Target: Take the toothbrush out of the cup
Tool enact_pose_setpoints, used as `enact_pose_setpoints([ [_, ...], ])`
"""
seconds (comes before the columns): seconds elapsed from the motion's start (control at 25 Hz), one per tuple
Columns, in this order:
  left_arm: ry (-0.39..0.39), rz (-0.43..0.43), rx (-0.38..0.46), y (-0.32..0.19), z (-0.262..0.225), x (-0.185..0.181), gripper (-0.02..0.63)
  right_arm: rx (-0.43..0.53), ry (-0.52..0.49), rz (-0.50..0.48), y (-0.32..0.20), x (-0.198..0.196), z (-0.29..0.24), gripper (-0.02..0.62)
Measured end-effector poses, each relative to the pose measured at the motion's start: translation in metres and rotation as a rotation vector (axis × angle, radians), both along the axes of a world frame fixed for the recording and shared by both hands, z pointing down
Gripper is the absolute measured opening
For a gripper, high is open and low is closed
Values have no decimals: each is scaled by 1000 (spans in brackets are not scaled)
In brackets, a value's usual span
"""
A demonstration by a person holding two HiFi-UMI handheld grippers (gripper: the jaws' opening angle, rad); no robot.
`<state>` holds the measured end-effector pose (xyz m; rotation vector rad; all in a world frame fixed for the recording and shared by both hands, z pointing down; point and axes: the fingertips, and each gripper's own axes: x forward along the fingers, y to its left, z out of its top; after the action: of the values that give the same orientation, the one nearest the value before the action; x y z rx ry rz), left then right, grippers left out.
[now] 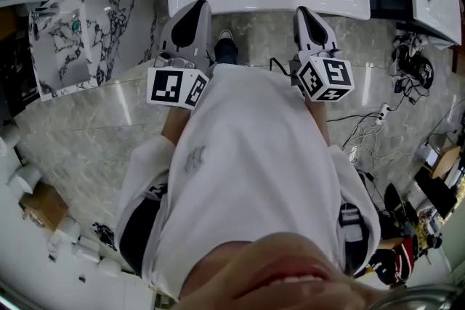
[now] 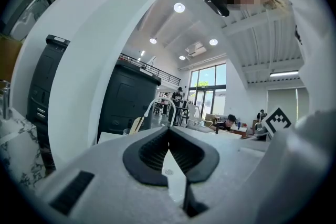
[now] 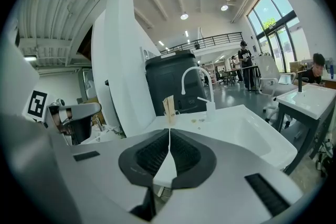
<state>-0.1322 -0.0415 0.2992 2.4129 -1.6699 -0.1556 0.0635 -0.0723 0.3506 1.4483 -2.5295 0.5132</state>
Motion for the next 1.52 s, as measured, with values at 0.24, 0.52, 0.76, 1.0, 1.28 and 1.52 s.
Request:
enact_pose_setpoints([
  [0.24,-1,34,6,-35,0,-27,15,-5,8,27,-28,-25,1,15],
  [0.52,-7,62,1,-55,7,-51,15,5,8,48,-48,-49,1,15],
  [0.76,13,65,-23,-58,16,-58,15,-9,13,55,-49,-58,4,15],
  [1.0,20,59,-32,-59,19,-61,15,-16,20,54,-51,-60,5,15],
  [1.28,24,25,-38,-63,19,-64,15,-20,20,29,-61,-61,5,15],
  [1.52,23,-23,-44,-78,17,-58,15,-24,12,-10,-84,-55,5,15],
])
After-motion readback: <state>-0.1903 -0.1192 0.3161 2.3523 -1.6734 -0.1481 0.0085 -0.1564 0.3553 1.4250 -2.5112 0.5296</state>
